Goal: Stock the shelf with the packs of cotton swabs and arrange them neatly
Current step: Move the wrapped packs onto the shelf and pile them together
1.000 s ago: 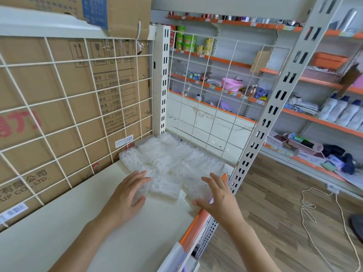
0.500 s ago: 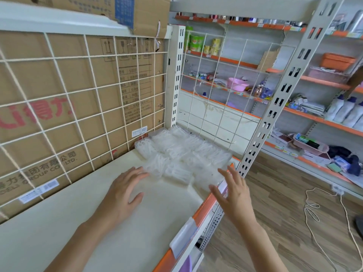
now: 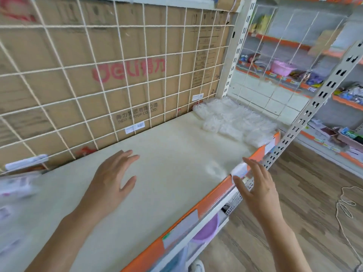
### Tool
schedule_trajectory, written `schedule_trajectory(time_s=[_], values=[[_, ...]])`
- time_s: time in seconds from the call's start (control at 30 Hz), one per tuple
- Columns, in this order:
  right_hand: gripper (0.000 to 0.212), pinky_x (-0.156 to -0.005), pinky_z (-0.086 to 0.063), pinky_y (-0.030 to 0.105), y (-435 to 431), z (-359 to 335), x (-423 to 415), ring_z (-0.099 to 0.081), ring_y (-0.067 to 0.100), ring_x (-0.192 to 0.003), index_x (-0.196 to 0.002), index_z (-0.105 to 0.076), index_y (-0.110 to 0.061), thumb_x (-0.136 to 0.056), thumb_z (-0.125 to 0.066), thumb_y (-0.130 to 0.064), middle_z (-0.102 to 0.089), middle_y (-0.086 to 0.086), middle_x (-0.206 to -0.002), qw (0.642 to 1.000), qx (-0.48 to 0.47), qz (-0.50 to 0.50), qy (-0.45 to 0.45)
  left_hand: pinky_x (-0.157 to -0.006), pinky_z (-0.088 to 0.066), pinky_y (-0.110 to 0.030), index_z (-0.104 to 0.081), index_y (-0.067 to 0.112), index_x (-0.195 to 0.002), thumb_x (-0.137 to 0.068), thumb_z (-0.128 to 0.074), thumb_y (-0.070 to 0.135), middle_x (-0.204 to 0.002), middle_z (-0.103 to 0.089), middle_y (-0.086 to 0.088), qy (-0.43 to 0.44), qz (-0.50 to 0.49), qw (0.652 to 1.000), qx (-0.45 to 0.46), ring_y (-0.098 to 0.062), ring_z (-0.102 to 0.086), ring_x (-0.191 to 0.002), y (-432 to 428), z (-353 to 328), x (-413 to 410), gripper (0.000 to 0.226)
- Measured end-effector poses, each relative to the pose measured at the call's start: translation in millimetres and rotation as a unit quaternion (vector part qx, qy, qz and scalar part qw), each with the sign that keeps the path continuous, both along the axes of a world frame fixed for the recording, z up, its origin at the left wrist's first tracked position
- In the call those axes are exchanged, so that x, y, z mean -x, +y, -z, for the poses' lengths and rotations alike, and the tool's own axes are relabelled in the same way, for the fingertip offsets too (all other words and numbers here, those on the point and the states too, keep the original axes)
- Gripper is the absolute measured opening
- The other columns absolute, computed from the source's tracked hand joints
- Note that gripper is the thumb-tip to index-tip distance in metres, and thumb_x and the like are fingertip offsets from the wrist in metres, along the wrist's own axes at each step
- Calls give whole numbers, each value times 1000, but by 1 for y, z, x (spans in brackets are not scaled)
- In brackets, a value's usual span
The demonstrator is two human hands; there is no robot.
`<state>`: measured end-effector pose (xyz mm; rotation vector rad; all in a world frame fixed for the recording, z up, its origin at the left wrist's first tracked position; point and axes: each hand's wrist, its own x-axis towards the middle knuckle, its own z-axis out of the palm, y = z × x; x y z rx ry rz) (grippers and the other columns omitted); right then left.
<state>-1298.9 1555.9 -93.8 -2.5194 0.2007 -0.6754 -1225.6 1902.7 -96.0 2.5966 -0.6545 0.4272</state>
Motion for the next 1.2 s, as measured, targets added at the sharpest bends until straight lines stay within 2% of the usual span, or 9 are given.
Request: schedule_trajectory(time_s=[0.17,0.37,0.53,0.63,0.7,0.8,0.97,1.1,1.2], values=[[47,-87,-44,47,46,-2,-5,-54,36,-111,-127,-54,-12,-86,-65,-31,-53,14,-129,997,10,-83,2,-101,-28,-32,-55,17,-127,-87,-38,39,-135,-52,-3,-19,-88,996,-27,-21,-42,-126,58,-16,58,48],[51,-88,-45,46,112,-16,-40,-55,37,-111,-124,-57,-14,-79,-56,-38,-55,13,-127,979,28,-204,-2,-103,-34,-39,-44,25,-133,-85,-38,42,-136,-51,1,-23,-243,970,2,-19,-41,-128,117,-24,126,51],[53,-90,-43,45,164,-34,-64,-51,29,-114,-125,-56,-15,-85,-51,-49,-55,11,-128,941,35,-336,-29,-103,-29,-36,-49,20,-131,-85,-38,40,-136,-52,-3,-39,-372,927,-20,-22,-40,-128,138,-38,186,51],[58,-92,-43,50,193,-38,-72,-53,34,-114,-125,-55,-15,-85,-48,-56,-57,10,-126,917,24,-399,-17,-99,-31,-35,-49,21,-126,-85,-40,38,-131,-56,-6,-44,-435,899,-32,-23,-42,-124,142,-42,226,45],[56,-89,-44,49,212,-39,-73,-53,30,-112,-123,-55,-14,-85,-48,-54,-58,8,-123,894,23,-446,-28,-97,-37,-39,-50,22,-124,-84,-41,38,-129,-57,-5,-47,-482,875,-24,-21,-42,-123,140,-41,254,44],[45,-88,-44,49,242,-41,-69,-54,33,-114,-124,-56,-13,-86,-66,-33,-58,8,-124,863,22,-503,-33,-93,-43,-46,-50,23,-124,-83,-41,39,-129,-57,-5,-38,-544,838,-18,-21,-42,-121,138,-39,294,45],[41,-84,-45,51,286,-35,-54,-50,27,-109,-121,-57,-9,-85,-65,-27,-60,12,-117,818,30,-573,-33,-95,-42,-47,-51,24,-126,-83,-41,42,-131,-55,-3,-18,-618,786,-11,-22,-44,-122,137,-36,351,47],[57,-82,-46,49,324,-39,-35,-54,29,-108,-122,-56,-13,-78,-46,-47,-59,3,-116,778,23,-627,-21,-97,-32,-36,-55,22,-128,-84,-47,37,-135,-51,2,-15,-674,739,10,-19,-40,-127,145,-41,381,47],[62,-83,-46,51,355,-39,-22,-55,30,-109,-122,-58,-14,-76,-41,-52,-60,4,-119,769,24,-639,-9,-97,-32,-35,-53,23,-129,-84,-37,48,-135,-49,5,-16,-678,735,15,-15,-38,-127,166,-40,397,54]])
